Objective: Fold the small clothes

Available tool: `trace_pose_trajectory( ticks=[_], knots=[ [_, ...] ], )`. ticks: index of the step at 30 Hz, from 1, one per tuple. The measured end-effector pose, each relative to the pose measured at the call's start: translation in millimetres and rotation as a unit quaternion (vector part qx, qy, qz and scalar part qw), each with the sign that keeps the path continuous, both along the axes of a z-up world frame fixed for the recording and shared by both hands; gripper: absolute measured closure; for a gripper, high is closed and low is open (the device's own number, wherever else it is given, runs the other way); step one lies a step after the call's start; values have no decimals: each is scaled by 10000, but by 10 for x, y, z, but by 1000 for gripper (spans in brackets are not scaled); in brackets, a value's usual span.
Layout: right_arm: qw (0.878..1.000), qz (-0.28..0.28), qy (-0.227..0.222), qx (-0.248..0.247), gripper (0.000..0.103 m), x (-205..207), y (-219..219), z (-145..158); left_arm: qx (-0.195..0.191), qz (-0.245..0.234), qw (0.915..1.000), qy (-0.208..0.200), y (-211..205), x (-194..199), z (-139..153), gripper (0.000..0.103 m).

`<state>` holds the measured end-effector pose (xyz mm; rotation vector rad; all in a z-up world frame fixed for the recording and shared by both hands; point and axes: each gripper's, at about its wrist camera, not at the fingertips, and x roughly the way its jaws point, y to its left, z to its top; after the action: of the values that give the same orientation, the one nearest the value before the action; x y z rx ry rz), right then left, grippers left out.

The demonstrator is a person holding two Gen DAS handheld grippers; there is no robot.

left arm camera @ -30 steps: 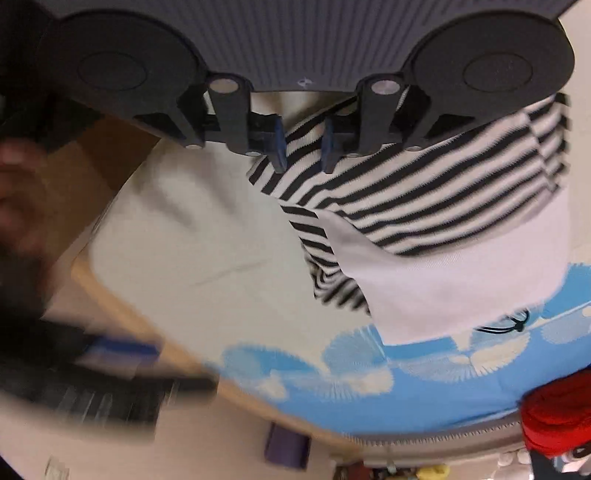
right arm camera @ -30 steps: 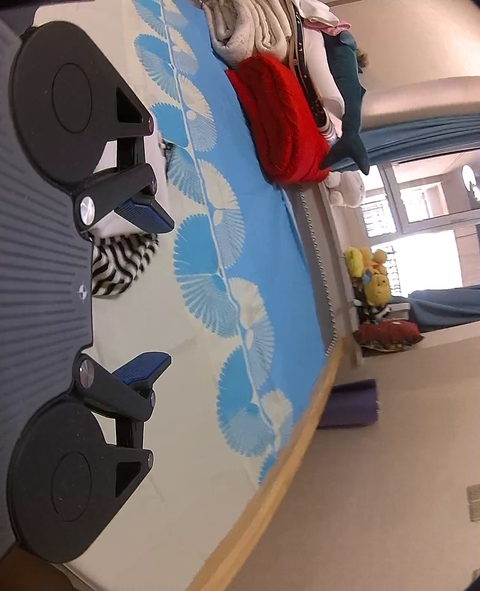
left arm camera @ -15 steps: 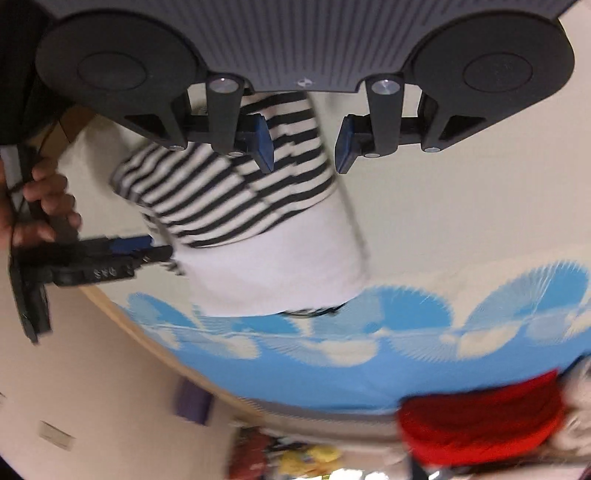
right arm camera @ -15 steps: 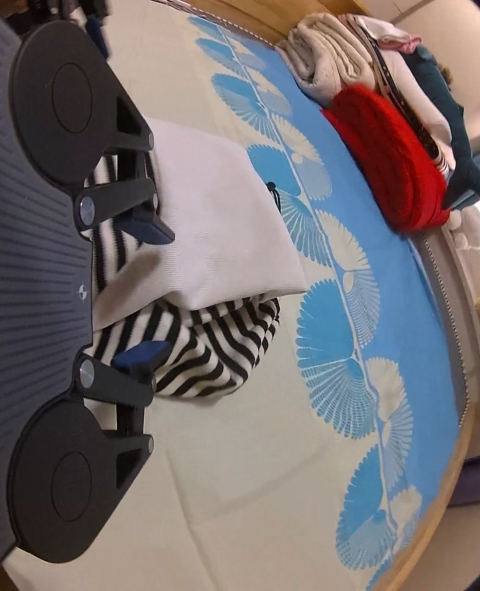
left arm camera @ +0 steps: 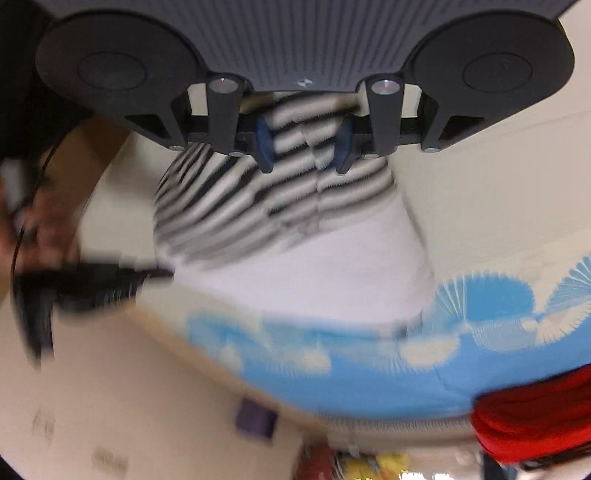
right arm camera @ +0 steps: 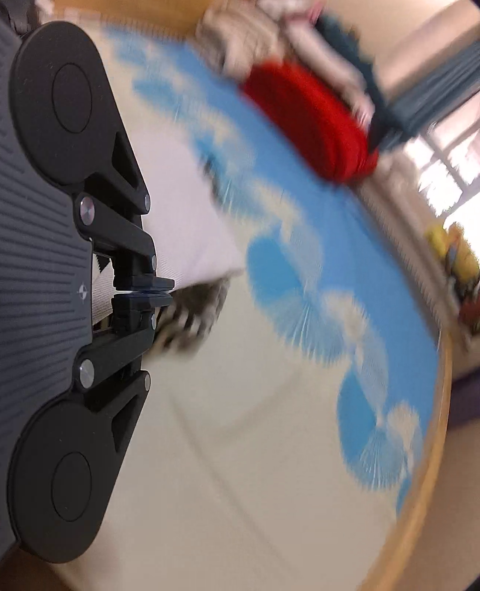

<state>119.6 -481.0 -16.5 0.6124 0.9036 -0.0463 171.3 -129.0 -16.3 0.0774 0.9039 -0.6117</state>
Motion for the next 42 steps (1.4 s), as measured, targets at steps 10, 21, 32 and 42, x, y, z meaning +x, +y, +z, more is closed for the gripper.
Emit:
trace_pose_trajectory(
  ticks=[10,21,32,42],
  knots=[
    [9935,1052,27,-439,90,96,505,-3,166,329,9992,131,165,33,8,67],
    [9300,2394,1841,-2093,90,36,758,-617,574,124,9979,290,-54,53,-80,64],
    [9883,1191,913,-270,19,363,467,-299,-1626,2336,9408,1839,614,1107,-394,16],
    [9840,974,1489,-6,76,573,559,-544,-1624,1780,9585,1522,519,1155,-537,64]
  ],
)
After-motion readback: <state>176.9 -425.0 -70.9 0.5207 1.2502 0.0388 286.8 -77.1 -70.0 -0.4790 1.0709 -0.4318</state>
